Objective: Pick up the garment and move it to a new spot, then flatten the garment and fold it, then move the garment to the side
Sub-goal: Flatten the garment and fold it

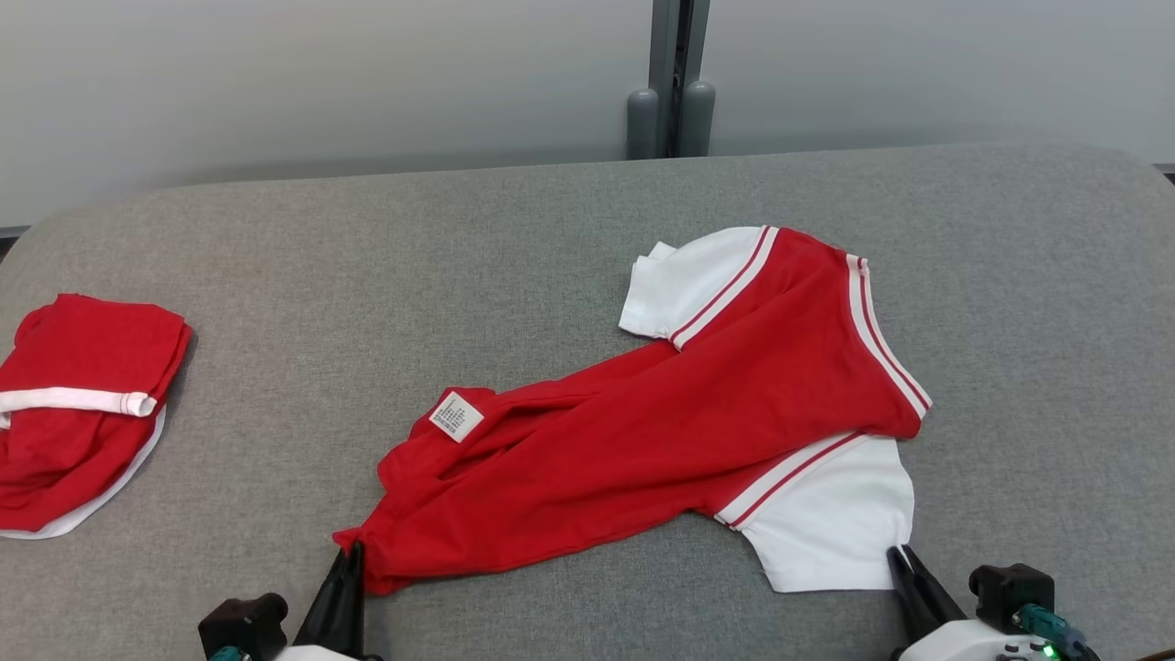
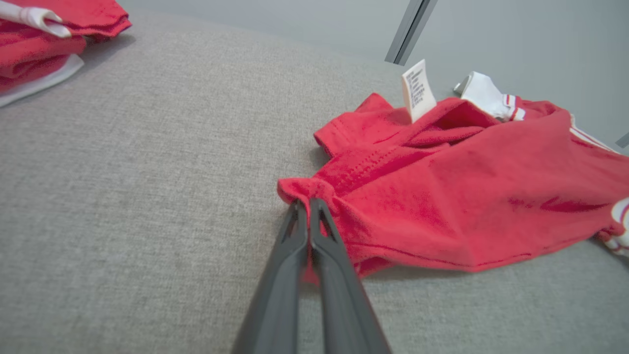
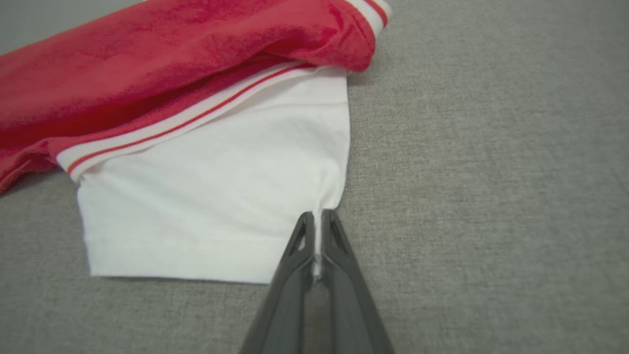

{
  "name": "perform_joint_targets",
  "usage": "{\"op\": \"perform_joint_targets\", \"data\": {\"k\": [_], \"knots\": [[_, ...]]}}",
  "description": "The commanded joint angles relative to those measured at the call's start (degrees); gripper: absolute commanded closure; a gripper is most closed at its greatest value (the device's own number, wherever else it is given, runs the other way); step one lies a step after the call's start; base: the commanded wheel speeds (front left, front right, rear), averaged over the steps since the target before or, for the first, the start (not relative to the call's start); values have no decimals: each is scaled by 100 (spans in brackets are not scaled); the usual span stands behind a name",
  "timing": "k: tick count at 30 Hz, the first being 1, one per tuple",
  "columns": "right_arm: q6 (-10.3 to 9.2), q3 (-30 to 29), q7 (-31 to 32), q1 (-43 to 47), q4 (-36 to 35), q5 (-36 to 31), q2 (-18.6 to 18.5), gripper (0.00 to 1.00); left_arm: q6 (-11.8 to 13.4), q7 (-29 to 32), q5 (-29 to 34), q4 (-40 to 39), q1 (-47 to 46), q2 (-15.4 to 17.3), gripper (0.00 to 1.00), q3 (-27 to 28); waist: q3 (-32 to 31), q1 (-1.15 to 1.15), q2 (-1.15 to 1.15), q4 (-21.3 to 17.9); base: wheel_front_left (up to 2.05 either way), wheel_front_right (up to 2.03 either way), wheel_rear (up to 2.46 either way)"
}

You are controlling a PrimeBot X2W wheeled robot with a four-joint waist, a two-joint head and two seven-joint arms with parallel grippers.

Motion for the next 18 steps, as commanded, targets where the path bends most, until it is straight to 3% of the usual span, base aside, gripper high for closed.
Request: {"op": "perform_joint_targets", "data": {"k": [1,11,18], "knots": [[-2,17,56,26,-30,117,-8,100,-48,-1,-4,-140,-24,26,100,36,-77,0,0,-25,0,0,0],[-1,-327,36,-680,-1678,814,-21,100,-280,0,394,-1069,-576,39,100,231,-595,0,0,-208,0,0,0],[-1,-545,36,-1878,-2707,910,-207,100,-348,0,546,-1515,-1739,559,100,199,-806,0,0,-267,0,0,0]]}}
